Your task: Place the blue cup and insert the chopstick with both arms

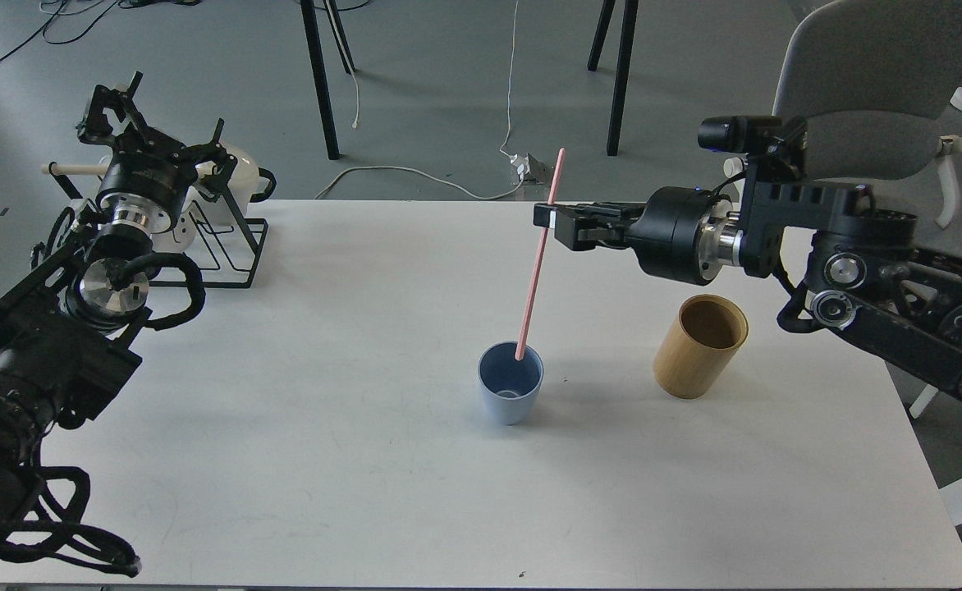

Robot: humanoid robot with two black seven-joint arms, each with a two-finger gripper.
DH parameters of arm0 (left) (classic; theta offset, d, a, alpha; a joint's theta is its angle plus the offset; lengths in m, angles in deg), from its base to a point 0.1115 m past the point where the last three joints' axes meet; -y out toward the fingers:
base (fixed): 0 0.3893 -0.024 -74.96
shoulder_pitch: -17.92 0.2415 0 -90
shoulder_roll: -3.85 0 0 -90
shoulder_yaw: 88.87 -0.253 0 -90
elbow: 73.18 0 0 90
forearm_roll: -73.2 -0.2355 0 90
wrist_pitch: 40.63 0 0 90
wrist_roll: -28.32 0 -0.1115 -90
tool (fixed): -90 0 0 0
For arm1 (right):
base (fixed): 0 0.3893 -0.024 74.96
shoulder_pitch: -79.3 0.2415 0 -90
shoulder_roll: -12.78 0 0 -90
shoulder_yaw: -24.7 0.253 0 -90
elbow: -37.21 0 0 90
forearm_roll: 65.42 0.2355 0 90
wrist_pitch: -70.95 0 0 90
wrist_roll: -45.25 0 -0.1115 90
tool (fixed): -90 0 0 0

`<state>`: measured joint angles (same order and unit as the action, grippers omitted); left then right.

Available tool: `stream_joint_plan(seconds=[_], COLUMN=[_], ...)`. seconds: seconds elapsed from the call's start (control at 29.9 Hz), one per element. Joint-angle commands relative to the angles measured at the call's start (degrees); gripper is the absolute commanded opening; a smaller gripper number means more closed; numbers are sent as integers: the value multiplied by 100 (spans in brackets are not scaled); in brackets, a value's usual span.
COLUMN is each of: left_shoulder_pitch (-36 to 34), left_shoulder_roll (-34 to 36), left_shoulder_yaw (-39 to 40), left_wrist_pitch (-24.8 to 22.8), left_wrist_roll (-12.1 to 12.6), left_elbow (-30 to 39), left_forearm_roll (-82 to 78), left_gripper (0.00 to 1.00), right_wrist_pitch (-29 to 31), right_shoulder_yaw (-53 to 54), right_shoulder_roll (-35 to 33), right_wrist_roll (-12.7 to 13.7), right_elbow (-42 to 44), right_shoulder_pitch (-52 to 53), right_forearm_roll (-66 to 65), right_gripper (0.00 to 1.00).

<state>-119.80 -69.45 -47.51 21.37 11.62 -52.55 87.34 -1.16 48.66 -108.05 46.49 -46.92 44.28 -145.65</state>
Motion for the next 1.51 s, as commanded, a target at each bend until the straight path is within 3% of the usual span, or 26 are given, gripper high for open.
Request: stream_joint_plan(seconds=[0.0,0.57,0.84,0.9,0.97,1.0,1.04,1.07,1.27,1.47], left_shoulder_pitch=[-1,8,8,8,8,17,8,17,17,8], left_shoulder_roll=[9,9,27,27,36,44,62,71,62,9], left_shoulder_yaw=[4,4,4,4,4,4,4,4,4,-5], left_wrist_pitch=[0,0,0,0,0,0,0,0,0,0], left_wrist_roll=[0,0,-9,-9,-9,-9,0,0,-9,-9], left_elbow=[3,3,-6,-6,3,3,3,3,-6,3], left_forearm_roll=[1,1,1,1,1,1,1,1,1,1], left_gripper=[99,99,99,99,99,99,99,99,99,99], right_wrist_pitch=[-13,-57,-48,-57,-66,-66,-66,-49,-13,-57], right_shoulder_yaw=[-216,-313,-313,-270,-138,-7,255,563,2330,2886], right_shoulder_roll=[306,596,605,605,553,518,509,491,412,157], right_wrist_roll=[-10,-28,-19,-19,-28,-54,-80,-80,-80,-89], right_elbow=[362,680,688,680,680,688,697,723,1539,2418], right_shoulder_pitch=[-22,-286,-357,-339,-330,-313,-304,-313,-321,-330], right_forearm_roll=[-220,-502,-502,-476,-397,-379,-379,-371,777,2790], right_gripper=[5,9,32,43,59,72,93,100,100,100])
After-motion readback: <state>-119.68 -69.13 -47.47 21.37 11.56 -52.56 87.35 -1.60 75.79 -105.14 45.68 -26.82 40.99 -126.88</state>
